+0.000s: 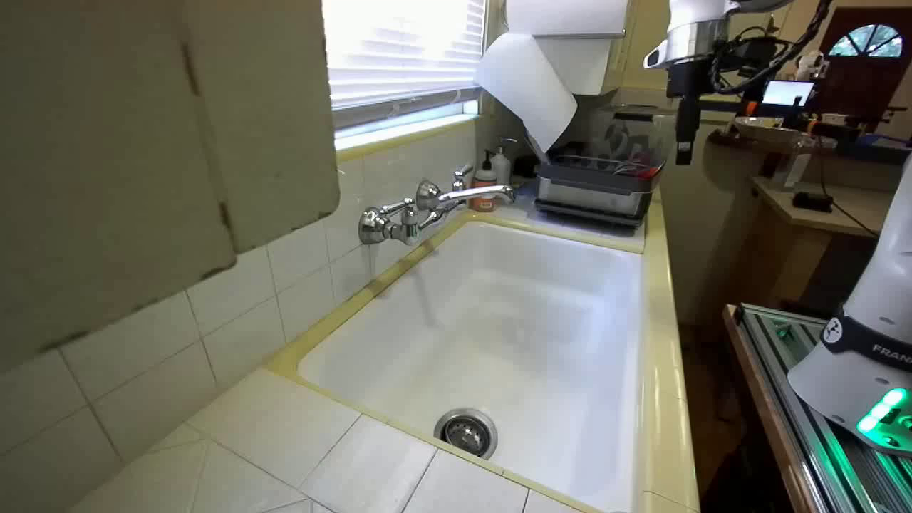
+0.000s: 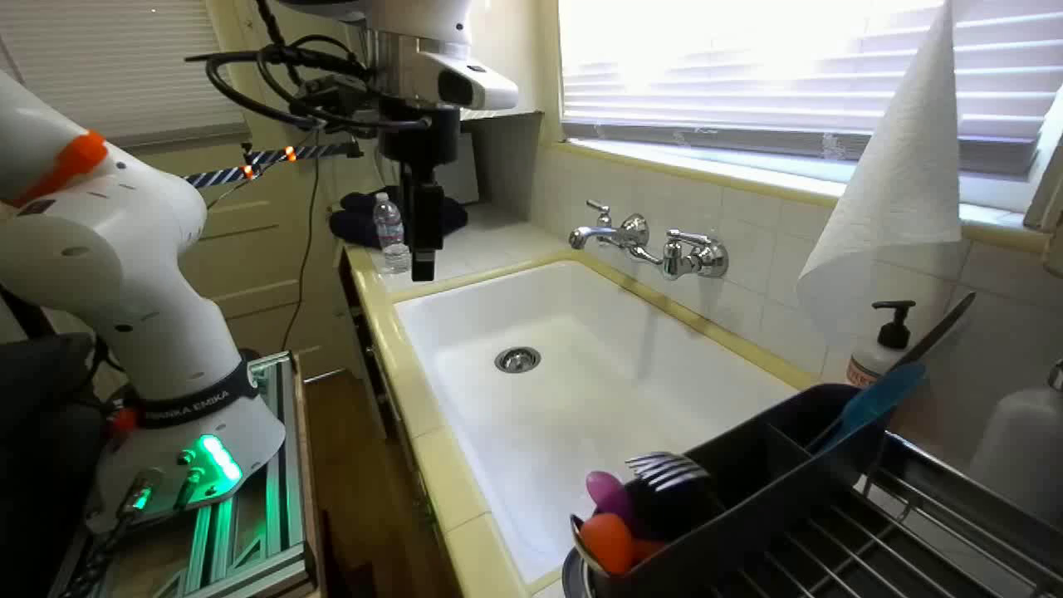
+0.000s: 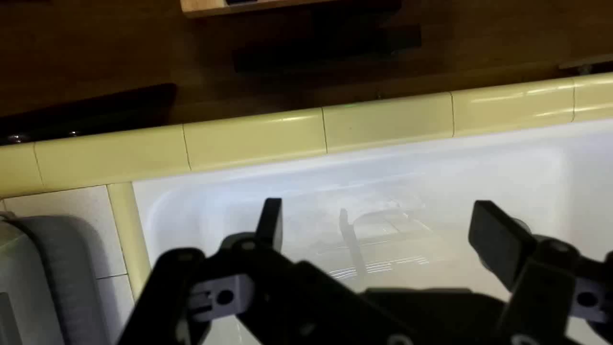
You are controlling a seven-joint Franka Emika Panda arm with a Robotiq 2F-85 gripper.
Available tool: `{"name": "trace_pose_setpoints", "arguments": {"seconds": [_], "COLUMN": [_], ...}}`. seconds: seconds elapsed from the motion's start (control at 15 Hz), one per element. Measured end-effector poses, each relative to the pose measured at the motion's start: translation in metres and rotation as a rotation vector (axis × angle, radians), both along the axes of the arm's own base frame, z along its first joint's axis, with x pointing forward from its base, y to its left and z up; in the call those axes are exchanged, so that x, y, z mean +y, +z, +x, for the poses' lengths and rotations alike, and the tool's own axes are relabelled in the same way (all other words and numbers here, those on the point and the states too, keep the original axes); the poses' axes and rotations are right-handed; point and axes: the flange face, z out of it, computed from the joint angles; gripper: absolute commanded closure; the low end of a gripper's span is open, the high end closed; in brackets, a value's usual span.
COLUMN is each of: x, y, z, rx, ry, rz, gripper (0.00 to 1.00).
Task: Open the tap
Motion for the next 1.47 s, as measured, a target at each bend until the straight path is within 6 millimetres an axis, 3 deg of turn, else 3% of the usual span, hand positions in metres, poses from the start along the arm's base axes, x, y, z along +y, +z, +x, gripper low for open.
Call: {"name": "trace_pose_setpoints", "arguments": {"seconds": [0.47,0.67,1.07,1.47], "x": [0.0,-0.008,-0.044,-0.059], "y": [0.0,0.008,0.027,0.016], "z": [0.0,0.011,0.07,0.142], "rx": [0.0,-0.063,-0.234,-0.304], "ry": [0.0,-0.117,-0.415,-0.672], "rz": [0.0,-0.002,-0.02,-0.058], "gripper": [0.0,0.0,0.0,0.0]}}
